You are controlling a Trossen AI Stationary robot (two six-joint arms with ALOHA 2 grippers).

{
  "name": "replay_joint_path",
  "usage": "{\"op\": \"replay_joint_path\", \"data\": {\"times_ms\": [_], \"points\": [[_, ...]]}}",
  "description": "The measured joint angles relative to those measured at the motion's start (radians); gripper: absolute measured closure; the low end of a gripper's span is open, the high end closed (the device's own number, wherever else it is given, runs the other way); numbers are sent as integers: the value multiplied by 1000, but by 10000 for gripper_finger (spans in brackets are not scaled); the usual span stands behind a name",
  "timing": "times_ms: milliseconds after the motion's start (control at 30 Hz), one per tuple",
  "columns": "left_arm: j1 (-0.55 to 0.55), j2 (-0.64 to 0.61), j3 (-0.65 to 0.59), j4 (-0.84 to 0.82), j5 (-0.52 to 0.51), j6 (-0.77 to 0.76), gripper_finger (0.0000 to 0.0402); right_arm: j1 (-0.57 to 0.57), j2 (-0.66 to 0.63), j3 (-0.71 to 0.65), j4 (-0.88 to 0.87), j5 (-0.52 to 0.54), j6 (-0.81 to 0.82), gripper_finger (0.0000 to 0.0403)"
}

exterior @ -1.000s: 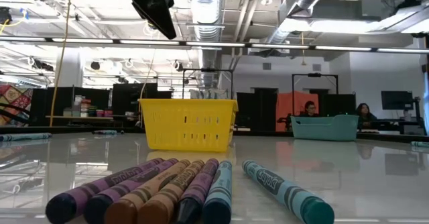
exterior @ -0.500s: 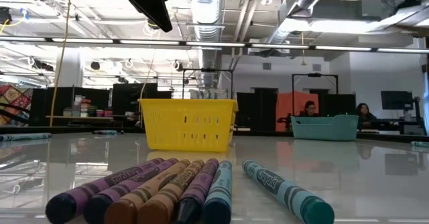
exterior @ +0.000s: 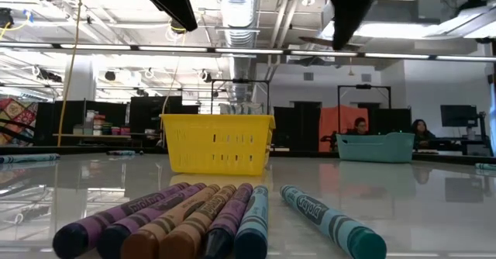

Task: Sort crayons
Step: Put the brown crayon into the green bin

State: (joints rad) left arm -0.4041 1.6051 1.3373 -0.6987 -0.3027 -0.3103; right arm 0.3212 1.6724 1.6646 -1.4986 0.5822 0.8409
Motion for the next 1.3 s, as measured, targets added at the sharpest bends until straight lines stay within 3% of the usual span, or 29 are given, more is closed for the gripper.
{"op": "replay_joint_path", "data": {"times_ms": [233, 400, 900, 1100, 1300], "points": [[-1, 0, 0, 0, 0, 3, 303, -244, -129, 0, -9, -15, -199, 403], [-1, 0, 0, 0, 0, 3, 303, -415, -192, -34, 16, -82, -331, 403], [-1, 0, 0, 1, 1, 0, 303, -857, -342, -471, 389, -339, -646, 403], [0, 0, 0, 1, 1, -8, 303, -999, -332, -565, 464, -400, -739, 403], [5, 0, 0, 2, 1, -8, 303, -1069, -318, -633, 520, -476, -794, 403]]}}
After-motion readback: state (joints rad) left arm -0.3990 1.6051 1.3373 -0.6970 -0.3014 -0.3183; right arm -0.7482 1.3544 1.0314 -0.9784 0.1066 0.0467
